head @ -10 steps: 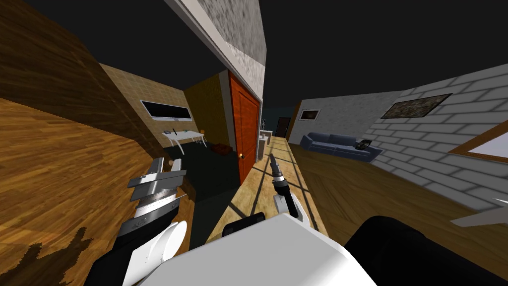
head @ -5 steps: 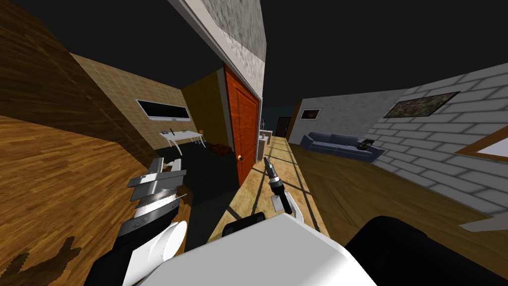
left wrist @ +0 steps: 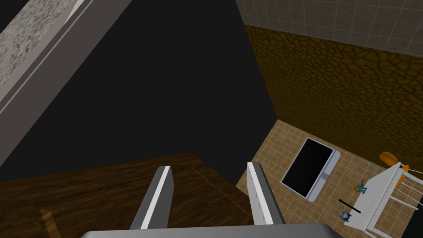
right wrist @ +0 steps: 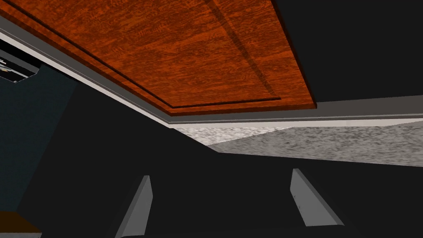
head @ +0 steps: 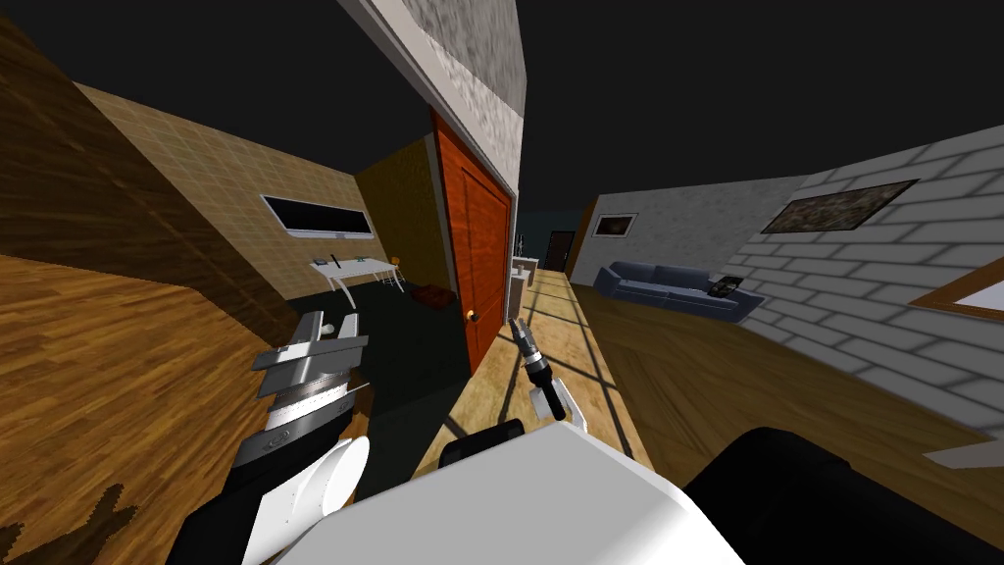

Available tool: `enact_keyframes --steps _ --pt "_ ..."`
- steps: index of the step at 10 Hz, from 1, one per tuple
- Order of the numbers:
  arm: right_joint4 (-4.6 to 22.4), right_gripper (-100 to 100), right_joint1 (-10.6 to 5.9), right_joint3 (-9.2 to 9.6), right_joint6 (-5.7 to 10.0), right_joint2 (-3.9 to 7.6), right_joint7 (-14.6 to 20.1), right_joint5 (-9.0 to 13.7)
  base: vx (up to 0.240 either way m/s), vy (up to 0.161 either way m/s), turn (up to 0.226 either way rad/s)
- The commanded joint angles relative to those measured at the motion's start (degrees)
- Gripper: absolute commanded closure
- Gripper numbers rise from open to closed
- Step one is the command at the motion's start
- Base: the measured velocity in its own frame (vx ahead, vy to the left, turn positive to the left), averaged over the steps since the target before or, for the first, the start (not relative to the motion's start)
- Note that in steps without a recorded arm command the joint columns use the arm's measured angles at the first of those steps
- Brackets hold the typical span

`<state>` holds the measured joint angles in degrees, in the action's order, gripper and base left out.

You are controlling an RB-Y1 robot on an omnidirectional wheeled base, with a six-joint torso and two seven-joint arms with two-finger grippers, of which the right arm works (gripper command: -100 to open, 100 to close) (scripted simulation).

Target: Push the door open

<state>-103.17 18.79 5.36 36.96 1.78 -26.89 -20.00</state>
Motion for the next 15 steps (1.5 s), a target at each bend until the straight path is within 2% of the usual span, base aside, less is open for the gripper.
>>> enact_keyframes --steps 1,2,5,8,11,12,14,15 --pt "2.86 -100 -0.72 0.36 1.16 0.37 -1.66 -1.87 0.097 -0.048 -0.004" --pt "3.55 -100 -0.72 0.36 1.16 0.37 -1.66 -1.87 0.072 -0.044 0.001" --pt "9.46 -100 -2.98 1.12 3.18 0.41 -4.92 -5.55 0.075 -0.051 -0.005" --pt "12.11 -100 -3.74 1.38 3.85 0.42 -6.02 -6.78 0.059 -0.017 -0.002" --pt "18.0 -100 -6.01 2.14 5.87 0.26 -9.29 -10.47 0.07 -0.04 -0.005" --pt "18.54 -100 -6.01 2.14 5.87 0.26 -9.29 -10.47 0.082 -0.045 0.003" --pt "22.37 -100 -7.5 2.64 7.2 0.08 -11.44 -12.89 0.076 -0.033 -0.007" --pt "22.76 -100 -7.5 2.64 7.2 0.08 -11.44 -12.89 0.06 -0.028 0.001"
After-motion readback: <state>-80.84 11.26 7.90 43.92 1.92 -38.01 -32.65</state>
